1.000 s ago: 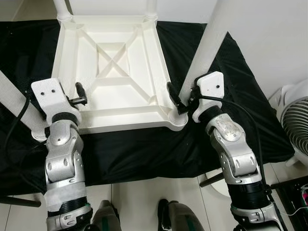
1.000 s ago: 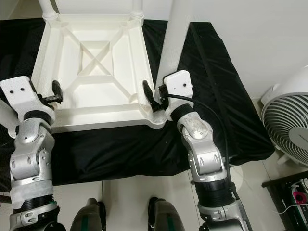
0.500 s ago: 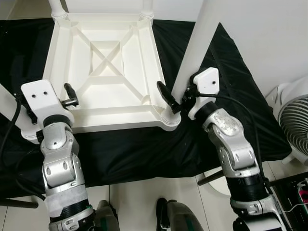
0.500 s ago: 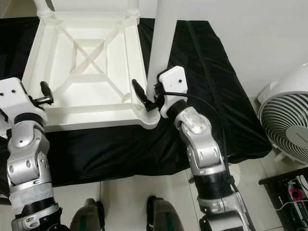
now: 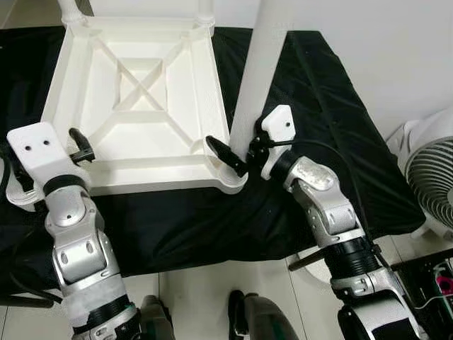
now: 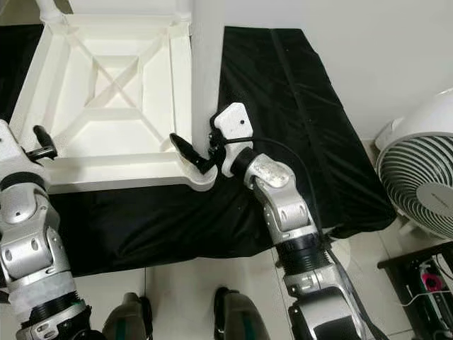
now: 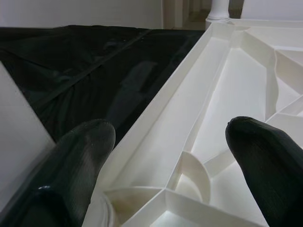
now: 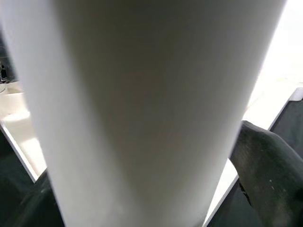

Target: Building children table

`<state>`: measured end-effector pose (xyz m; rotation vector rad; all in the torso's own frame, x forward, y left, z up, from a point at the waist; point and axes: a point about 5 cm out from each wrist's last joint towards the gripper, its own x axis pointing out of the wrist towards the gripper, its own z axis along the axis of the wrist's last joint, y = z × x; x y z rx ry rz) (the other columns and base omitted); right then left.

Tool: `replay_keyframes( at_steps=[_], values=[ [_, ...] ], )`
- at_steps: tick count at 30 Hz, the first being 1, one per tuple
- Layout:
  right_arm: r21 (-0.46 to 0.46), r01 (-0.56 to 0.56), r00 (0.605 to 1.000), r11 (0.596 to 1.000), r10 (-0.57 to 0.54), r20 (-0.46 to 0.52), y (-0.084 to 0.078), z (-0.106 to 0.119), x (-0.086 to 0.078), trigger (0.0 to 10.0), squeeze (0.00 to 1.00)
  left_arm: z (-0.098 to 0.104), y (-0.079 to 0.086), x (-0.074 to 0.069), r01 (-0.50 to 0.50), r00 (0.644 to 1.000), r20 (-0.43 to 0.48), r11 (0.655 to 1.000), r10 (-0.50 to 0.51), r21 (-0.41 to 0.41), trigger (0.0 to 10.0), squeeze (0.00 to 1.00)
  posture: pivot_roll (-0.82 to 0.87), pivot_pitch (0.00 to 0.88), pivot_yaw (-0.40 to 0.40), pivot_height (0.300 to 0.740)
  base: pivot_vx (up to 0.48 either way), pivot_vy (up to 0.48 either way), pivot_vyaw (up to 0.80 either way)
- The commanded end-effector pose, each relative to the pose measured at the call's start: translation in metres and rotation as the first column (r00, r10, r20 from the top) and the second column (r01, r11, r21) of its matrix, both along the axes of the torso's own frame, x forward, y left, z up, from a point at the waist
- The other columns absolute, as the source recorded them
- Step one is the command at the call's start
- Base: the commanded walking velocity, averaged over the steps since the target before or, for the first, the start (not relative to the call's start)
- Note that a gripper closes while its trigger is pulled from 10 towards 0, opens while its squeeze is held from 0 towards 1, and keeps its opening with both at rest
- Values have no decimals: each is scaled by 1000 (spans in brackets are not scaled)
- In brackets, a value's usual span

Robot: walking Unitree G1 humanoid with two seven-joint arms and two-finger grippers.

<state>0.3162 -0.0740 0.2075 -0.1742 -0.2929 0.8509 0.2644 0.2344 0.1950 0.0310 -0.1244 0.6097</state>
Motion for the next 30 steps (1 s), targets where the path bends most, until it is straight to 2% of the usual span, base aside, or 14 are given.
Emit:
replay_keyframes(
  at_steps=[1,2,5,6,8,10,14,15,16,21,24,30],
  values=[
    [-10,45,999,999,-44,12,-6,2,4,10000,0,-9,12,-17,-351,936,-20,934,350,-72,10000,0,30,144,-56,740,0,0,0],
    [-10,62,998,998,-62,21,-8,2,3,10000,0,-13,10,-16,-330,944,-24,938,330,-101,10000,0,24,143,-52,740,0,0,0],
    [-12,73,997,997,-72,28,-9,2,3,10000,0,-15,8,-16,-316,949,-26,941,316,-120,10000,0,24,143,-52,740,0,0,0],
    [2,132,990,991,-132,44,-13,4,3,10000,0,-24,4,-15,-281,960,-40,944,278,-173,10000,0,19,143,-48,740,0,0,0],
    [53,263,961,963,-266,72,-22,10,0,10000,0,-44,-8,-14,-194,980,-93,960,178,-202,10000,0,5,142,-37,740,0,0,0],
    [93,329,938,940,-336,87,-26,16,-5,10000,0,-56,-15,-18,-145,982,-142,978,123,-153,10000,0,-4,143,-29,740,0,0,0],
    [115,336,933,935,-347,93,-26,20,-8,10000,0,-62,-19,-19,-108,980,-180,988,87,-110,10000,0,-7,144,-29,740,0,0,0],
    [129,324,935,937,-338,105,-23,25,-14,10000,0,-70,-26,-16,-34,973,-230,996,15,-80,10000,0,-9,144,-27,740,0,0,0],
    [148,313,936,938,-331,118,-21,30,-19,10000,0,-71,-33,-11,32,972,-230,997,-46,-64,10000,0,-11,144,-26,740,0,0,0],
    [183,310,932,933,-336,136,-21,39,-21,10000,0,-65,-42,-4,112,972,-201,992,-122,-61,10000,0,-13,139,-25,740,0,0,0],
    [231,315,919,921,-356,167,-22,55,-22,10000,0,-58,-58,5,215,964,-135,969,-230,-118,10000,0,-14,135,-23,740,0,0,0],
    [262,329,908,907,-380,175,-22,63,-25,10000,0,-55,-71,12,274,951,-107,952,-289,-139,10000,0,-15,117,-25,740,0,0,0]
  ],
)
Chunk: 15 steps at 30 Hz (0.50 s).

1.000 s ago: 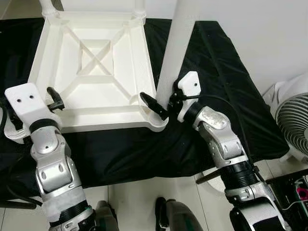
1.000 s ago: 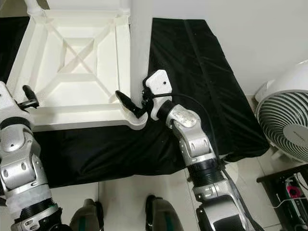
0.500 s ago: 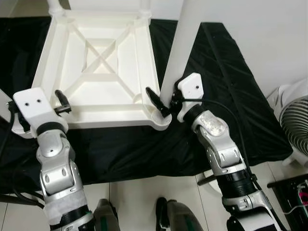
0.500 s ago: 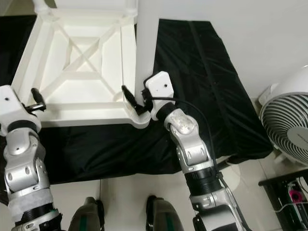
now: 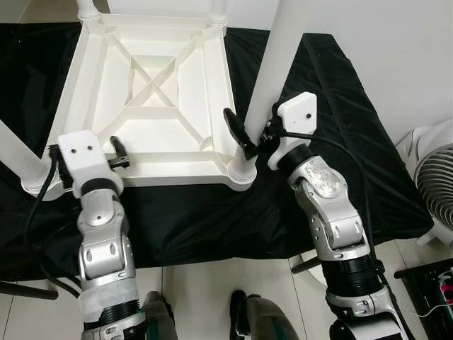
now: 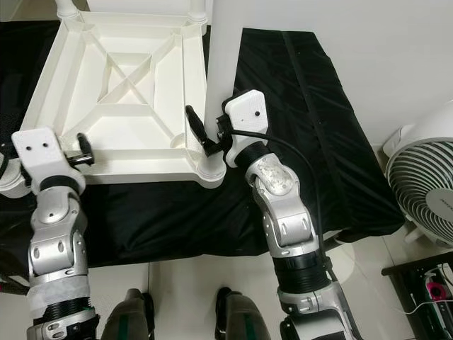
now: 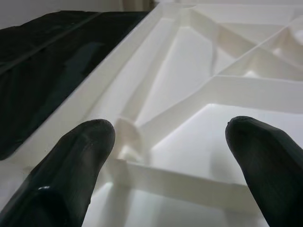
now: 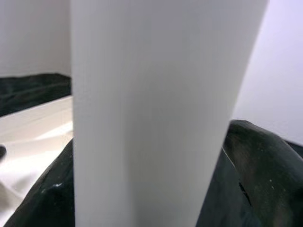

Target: Building children table

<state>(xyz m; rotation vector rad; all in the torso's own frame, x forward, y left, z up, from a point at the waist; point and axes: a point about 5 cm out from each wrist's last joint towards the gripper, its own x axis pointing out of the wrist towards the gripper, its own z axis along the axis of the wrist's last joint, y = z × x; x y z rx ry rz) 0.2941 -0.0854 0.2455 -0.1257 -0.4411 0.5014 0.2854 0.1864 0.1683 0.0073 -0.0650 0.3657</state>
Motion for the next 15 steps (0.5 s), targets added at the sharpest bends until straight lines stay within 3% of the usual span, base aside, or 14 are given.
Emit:
replay_keyframes(
  at_steps=[1,10,15],
  values=[
    [64,54,993,996,-60,98,-10,25,-3,10000,0,-28,-23,-9,37,996,-80,995,-44,-90,10000,0,-15,117,-25,740,0,0,0],
    [41,60,996,997,-62,65,-9,18,-7,10000,0,-27,-20,-5,16,997,-74,996,-23,-92,10000,0,-12,112,-23,740,0,0,0],
    [51,87,994,995,-90,57,-7,18,-8,10000,0,-29,-29,-5,85,992,-84,990,-95,-115,10000,0,-8,108,-18,740,0,0,0]
  ],
)
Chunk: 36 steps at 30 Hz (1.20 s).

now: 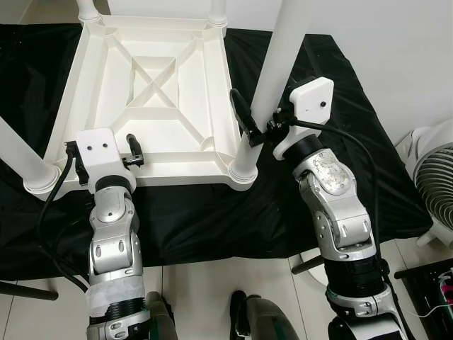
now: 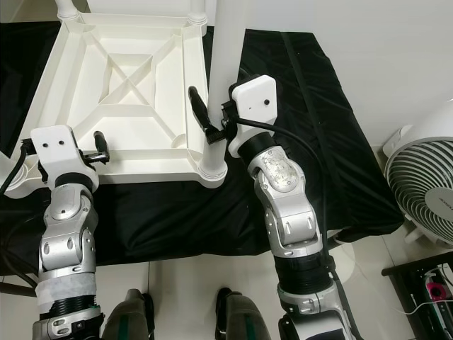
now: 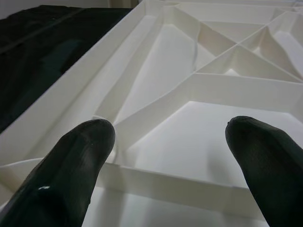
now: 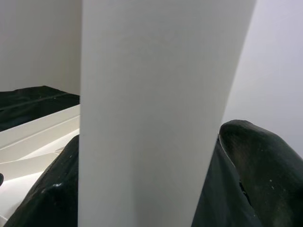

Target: Building children table

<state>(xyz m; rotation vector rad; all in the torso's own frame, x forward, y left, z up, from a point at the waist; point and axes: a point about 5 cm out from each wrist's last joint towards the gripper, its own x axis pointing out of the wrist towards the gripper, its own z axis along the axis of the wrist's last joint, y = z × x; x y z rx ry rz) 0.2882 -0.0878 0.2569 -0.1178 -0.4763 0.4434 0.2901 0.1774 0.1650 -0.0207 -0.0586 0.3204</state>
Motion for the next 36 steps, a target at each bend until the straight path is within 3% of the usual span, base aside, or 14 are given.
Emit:
replay_keyframes(
  at_steps=[1,7,10,11,13,14,17,18,19,27,31,36],
  values=[
    [21,38,999,999,-38,26,-5,6,-2,10000,0,-25,-20,-9,41,995,-87,996,-49,-84,10000,0,-8,108,-18,740,0,0,0],
    [36,134,990,990,-132,-50,-6,-2,-3,10000,0,-13,-42,3,234,972,2,962,-236,-139,10000,0,-3,108,-21,740,0,0,0],
    [38,139,989,990,-137,-56,-6,-2,-3,10000,0,-12,-43,4,243,970,10,960,-245,-141,10000,0,-3,108,-21,740,0,0,0],
    [41,137,989,990,-134,-58,-6,-2,-3,8745,0,-9,-45,6,259,966,19,957,-259,-130,10000,0,-6,112,-20,740,0,0,0],
    [44,135,989,990,-133,-59,-5,-2,-3,8745,0,-7,-46,7,271,963,26,955,-270,-121,10000,0,-6,112,-20,740,0,0,0],
    [48,142,988,989,-139,-63,-6,-1,-3,4471,0,-3,-49,11,298,955,42,949,-295,-101,10000,0,-9,117,-18,740,0,0,0],
    [52,153,987,987,-149,-65,-6,1,-2,4902,0,3,-53,15,339,940,60,937,-335,-80,10000,0,-12,119,-12,740,0,0,0],
    [52,155,987,987,-151,-60,-6,3,-1,9373,0,6,-54,16,352,935,65,933,-348,-67,10000,0,-13,121,-7,740,0,0,0],
    [53,157,987,986,-154,-54,-5,6,-1,10000,0,7,-54,17,359,932,68,931,-355,-63,10000,0,-13,121,-7,740,0,0,0],
    [66,139,990,988,-139,-3,1,25,0,10000,0,9,-61,18,399,916,71,916,-395,-53,10000,0,-10,126,-5,740,0,0,0],
    [99,146,987,984,-152,56,-3,43,0,10000,0,1,-65,13,441,897,35,898,-440,-10,10000,0,-13,126,-1,740,0,0,0],
    [114,145,986,983,-153,69,-5,47,-1,10000,0,0,-64,12,445,895,32,895,-445,11,10000,0,-3,126,-4,740,0,0,0]
  ],
)
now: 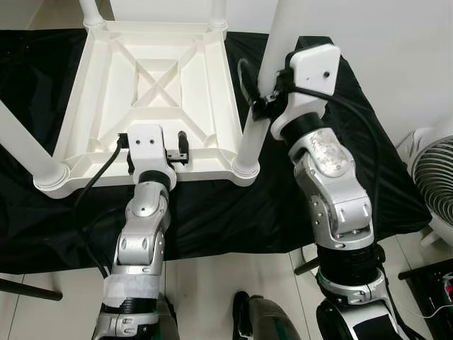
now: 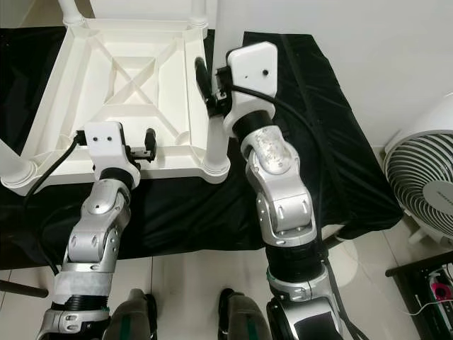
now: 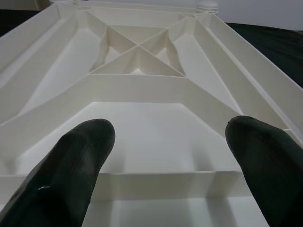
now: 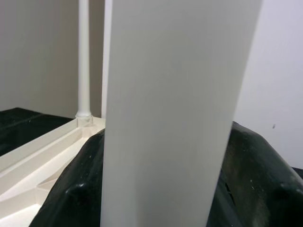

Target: Building children table

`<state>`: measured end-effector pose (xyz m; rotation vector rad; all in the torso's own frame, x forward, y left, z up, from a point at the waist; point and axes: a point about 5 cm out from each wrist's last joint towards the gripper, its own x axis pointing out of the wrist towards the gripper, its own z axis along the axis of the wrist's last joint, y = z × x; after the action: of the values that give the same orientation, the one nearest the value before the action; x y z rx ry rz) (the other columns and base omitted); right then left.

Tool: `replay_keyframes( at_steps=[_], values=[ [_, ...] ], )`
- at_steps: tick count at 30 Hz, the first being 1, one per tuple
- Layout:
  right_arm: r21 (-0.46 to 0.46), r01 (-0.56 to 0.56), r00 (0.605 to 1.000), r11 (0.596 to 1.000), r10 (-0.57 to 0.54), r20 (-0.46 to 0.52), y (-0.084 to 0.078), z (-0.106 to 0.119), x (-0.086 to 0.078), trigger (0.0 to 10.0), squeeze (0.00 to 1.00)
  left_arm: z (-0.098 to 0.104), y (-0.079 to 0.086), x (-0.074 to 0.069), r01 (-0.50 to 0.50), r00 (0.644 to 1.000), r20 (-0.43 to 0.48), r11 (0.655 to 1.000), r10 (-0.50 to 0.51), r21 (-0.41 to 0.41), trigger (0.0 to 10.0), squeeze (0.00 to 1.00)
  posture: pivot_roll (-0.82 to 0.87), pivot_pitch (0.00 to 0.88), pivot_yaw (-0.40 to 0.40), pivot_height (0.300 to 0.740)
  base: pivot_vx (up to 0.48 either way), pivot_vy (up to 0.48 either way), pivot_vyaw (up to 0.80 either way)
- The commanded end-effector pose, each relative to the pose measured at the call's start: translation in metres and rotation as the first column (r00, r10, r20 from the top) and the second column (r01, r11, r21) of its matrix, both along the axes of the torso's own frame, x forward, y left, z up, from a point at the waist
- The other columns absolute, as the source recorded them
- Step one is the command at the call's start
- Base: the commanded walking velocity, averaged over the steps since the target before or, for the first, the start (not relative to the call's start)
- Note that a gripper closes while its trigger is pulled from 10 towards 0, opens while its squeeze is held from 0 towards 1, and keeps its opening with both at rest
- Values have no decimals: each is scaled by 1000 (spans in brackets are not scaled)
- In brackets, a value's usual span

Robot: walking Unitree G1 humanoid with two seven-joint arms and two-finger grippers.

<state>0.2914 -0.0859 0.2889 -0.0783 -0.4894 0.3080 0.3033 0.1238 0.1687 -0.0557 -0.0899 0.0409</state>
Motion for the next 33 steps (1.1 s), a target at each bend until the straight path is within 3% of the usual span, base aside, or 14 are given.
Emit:
replay_keyframes(
  at_steps=[1,5,6,7,8,9,10,14,21,25,33],
  values=[
    [40,35,997,999,-38,71,-8,16,-4,10000,0,0,-12,-1,189,982,9,982,-189,28,10000,0,-1,124,-3,740,0,0,0],
    [42,51,996,998,-54,64,-11,16,-3,10000,0,13,-21,2,209,977,33,978,-209,-6,10000,0,2,124,-1,740,0,0,0],
    [42,56,996,998,-58,61,-12,16,-3,5176,0,13,-22,6,198,980,28,980,-198,-19,10000,0,0,124,1,740,0,0,0],
    [44,58,996,997,-60,60,-13,16,-3,3882,0,13,-23,8,188,982,25,982,-187,-18,10000,0,-1,125,2,740,0,0,0],
    [45,59,996,997,-62,60,-14,17,-3,1373,0,13,-24,11,173,985,22,985,-173,-1,10000,0,-4,126,4,740,0,0,0],
    [45,59,996,997,-62,60,-14,17,-3,1373,0,13,-24,11,173,985,22,985,-173,-1,10000,0,-4,126,4,740,0,0,0],
    [45,61,996,997,-64,61,-14,17,-3,0,0,13,-24,13,160,987,17,987,-160,8,10000,0,-7,126,6,740,0,0,0],
    [57,80,994,995,-84,65,-20,22,-4,0,0,11,-21,27,78,996,-34,997,-79,-17,10000,0,-22,131,14,740,0,0,0],
    [67,98,993,993,-102,63,-25,23,-5,0,0,10,-21,30,51,997,-49,998,-53,-46,10000,0,-37,133,21,740,0,0,0],
    [90,145,986,985,-152,72,-36,28,-6,0,0,-10,-9,33,-67,986,-158,995,55,-70,10000,0,-53,139,23,740,0,0,0],
    [231,199,972,952,-222,77,-61,37,-8,0,0,-10,15,35,-182,971,-161,983,175,-31,10000,0,-59,147,22,740,0,0,0]
  ],
)
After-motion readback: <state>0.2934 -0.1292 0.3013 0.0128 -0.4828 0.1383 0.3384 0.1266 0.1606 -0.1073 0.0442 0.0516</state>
